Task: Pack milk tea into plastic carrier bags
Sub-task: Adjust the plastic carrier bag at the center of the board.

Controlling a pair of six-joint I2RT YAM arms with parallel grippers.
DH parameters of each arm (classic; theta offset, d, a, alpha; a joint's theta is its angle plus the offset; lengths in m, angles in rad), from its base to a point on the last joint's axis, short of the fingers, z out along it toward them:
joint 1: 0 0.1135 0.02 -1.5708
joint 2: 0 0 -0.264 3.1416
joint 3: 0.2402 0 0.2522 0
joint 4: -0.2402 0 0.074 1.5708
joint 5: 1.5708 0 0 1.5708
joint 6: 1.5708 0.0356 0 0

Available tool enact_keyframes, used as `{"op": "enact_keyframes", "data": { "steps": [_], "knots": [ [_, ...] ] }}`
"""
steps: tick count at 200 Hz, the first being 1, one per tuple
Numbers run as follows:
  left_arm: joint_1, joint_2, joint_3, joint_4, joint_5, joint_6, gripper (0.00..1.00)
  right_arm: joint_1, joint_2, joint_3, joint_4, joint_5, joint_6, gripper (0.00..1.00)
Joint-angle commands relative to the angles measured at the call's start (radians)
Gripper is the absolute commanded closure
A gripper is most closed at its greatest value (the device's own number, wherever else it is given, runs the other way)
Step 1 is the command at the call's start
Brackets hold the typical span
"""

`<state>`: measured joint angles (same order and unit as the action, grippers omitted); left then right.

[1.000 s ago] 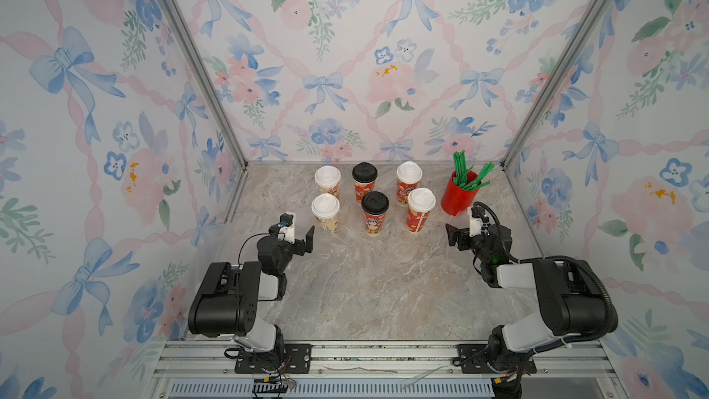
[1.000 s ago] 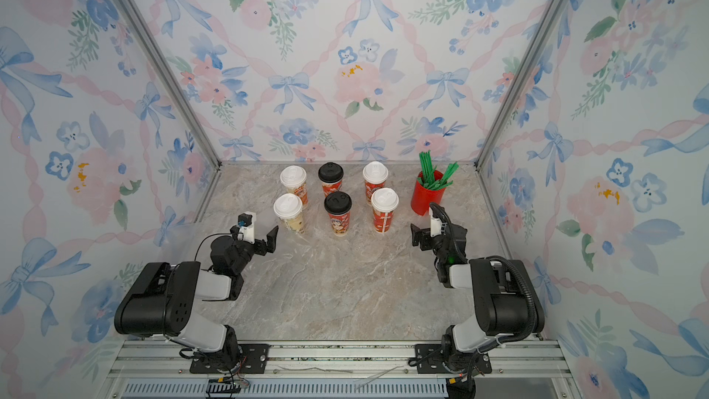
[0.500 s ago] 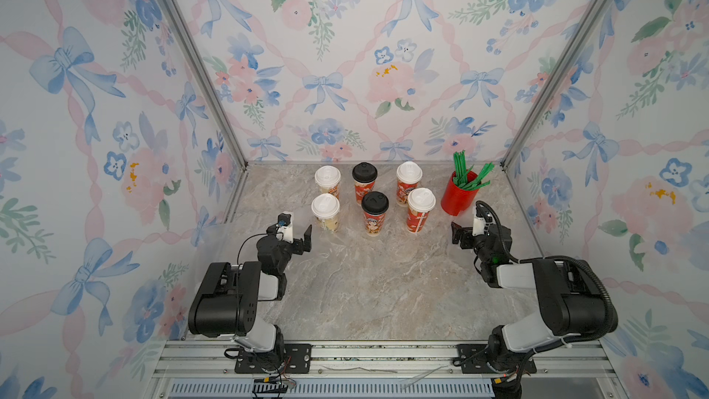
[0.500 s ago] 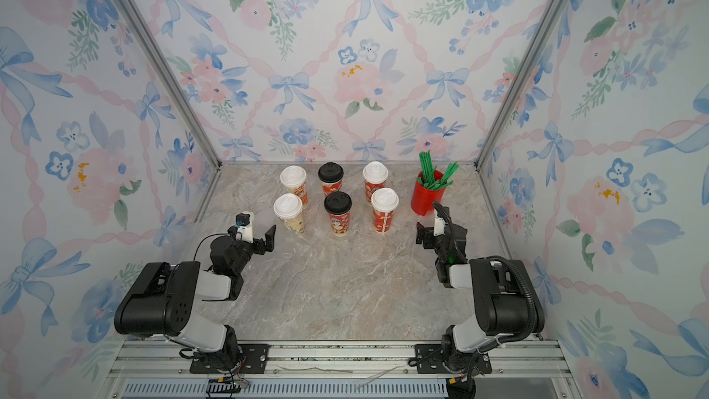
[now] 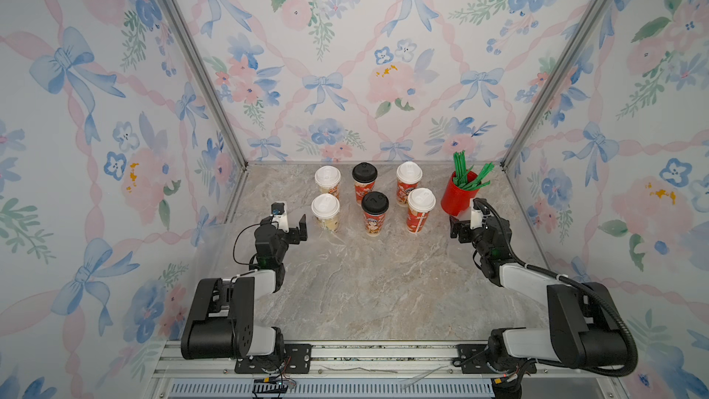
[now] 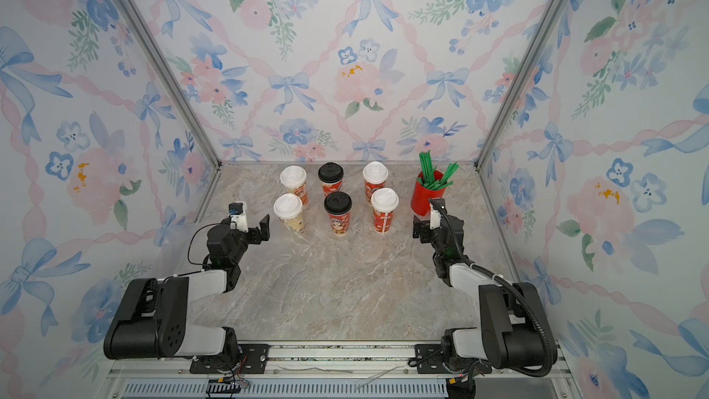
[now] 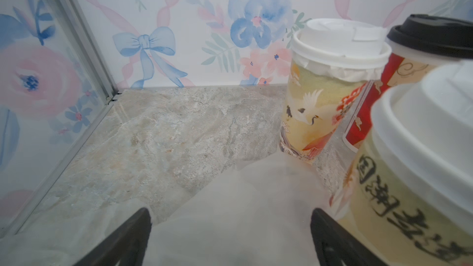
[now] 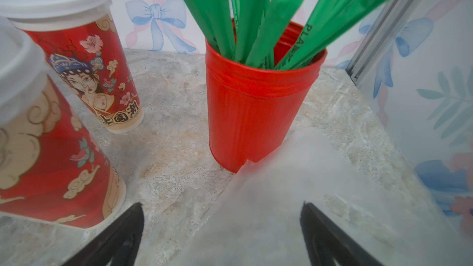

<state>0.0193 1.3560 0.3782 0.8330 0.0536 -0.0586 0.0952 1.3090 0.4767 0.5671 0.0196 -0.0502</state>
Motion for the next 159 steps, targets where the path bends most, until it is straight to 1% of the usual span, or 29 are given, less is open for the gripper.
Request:
{"op": "enact_keyframes", "data": {
  "steps": [1,15,34,47,59,72,87,98,110,124,139,159],
  "knots": [
    [-0.032,-0.073,0.041,-0.226,-0.126,-0.083,0.02,0.027,-0.08,0.057,-0.235,0.047,0.025,0.03],
    [-0.065,-0.12,0.08,-0.356,-0.19,-0.119,0.03,0.027,-0.124,0.107,-0.366,0.043,0.09,0.03],
    [-0.101,-0.179,0.144,-0.529,-0.213,-0.179,0.06,0.026,-0.15,0.197,-0.608,0.051,0.188,0.02],
    [-0.113,-0.216,0.195,-0.662,-0.191,-0.223,0.07,0.024,-0.144,0.249,-0.739,0.037,0.225,0.0],
    [-0.122,-0.241,0.234,-0.78,-0.173,-0.27,0.09,0.024,-0.137,0.275,-0.823,0.038,0.264,0.03],
    [-0.129,-0.272,0.256,-0.864,-0.11,-0.289,0.11,0.021,-0.129,0.303,-0.919,0.022,0.292,0.06],
    [-0.14,-0.313,0.272,-0.946,-0.064,-0.312,0.12,0.022,-0.127,0.298,-0.952,-0.021,0.283,0.06],
    [-0.142,-0.344,0.269,-0.977,-0.001,-0.329,0.12,0.02,-0.12,0.292,-0.97,-0.035,0.284,0.06],
    [-0.143,-0.37,0.275,-1.014,0.076,-0.339,0.12,0.023,-0.095,0.29,-0.984,-0.046,0.284,0.06],
    [-0.15,-0.394,0.283,-1.059,0.132,-0.367,0.13,0.023,-0.044,0.302,-1.008,-0.08,0.27,0.06],
    [-0.159,-0.426,0.281,-1.077,0.177,-0.395,0.14,0.026,0.022,0.327,-1.036,-0.082,0.26,0.06],
    [-0.166,-0.471,0.274,-1.081,0.203,-0.434,0.14,0.035,0.098,0.35,-1.045,-0.055,0.252,0.07]
  ]
}}
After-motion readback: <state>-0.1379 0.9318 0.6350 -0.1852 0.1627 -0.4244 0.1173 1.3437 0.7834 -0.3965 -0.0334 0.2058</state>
